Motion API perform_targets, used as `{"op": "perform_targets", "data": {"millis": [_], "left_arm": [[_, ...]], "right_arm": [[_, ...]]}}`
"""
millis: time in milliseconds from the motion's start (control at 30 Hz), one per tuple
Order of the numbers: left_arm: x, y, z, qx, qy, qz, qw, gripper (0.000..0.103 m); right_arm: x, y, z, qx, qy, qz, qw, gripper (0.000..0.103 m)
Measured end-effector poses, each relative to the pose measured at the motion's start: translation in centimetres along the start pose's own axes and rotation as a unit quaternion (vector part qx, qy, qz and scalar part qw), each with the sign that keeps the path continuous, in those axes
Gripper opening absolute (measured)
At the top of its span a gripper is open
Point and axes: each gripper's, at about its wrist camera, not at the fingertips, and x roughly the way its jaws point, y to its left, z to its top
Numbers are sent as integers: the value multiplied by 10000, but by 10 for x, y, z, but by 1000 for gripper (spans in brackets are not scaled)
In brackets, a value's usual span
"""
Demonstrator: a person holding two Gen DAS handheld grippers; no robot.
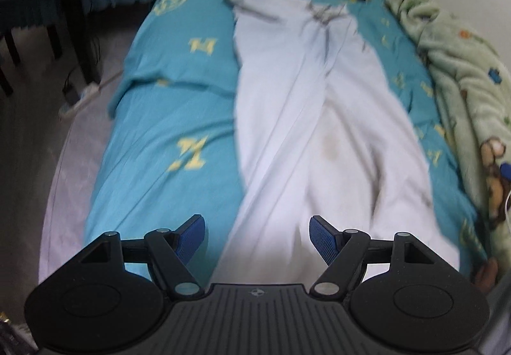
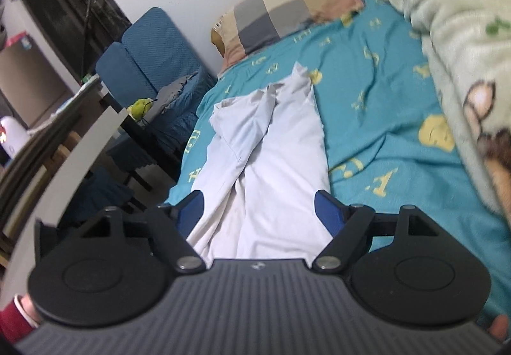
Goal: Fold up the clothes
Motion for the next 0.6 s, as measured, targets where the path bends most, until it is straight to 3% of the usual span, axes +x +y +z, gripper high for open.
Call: {"op": "perform_targets", "data": {"millis": [67, 200, 400, 433, 500, 533, 567, 600], "left_arm": [[0, 15, -5, -28, 285, 93, 9995, 75], [4, 28, -13, -129, 761, -290, 9966, 75], [17, 27, -16, -103, 1266, -171, 9918, 69], [17, 27, -17, -97, 1307, -198, 9912, 62], [14, 20, -20, 47, 1364, -206, 9904, 38], [12, 15, -21, 154, 1404, -197, 9898, 15], [6, 6, -22, 323, 1387, -179, 9896, 4], [0, -3, -23, 519, 1344, -159, 9894, 4]], "right_arm": [[6, -7, 1, 168, 110, 47, 9998, 78], [16, -14, 3, 357, 297, 95, 9989, 78], [29, -22, 4, 496, 574, 31, 9971, 78], [30, -23, 4, 497, 611, 20, 9969, 78], [32, -24, 3, 497, 685, -1, 9964, 78], [33, -23, 3, 502, 721, 18, 9961, 78], [33, -23, 2, 507, 758, 37, 9958, 78], [34, -23, 2, 511, 794, 56, 9955, 78]]}}
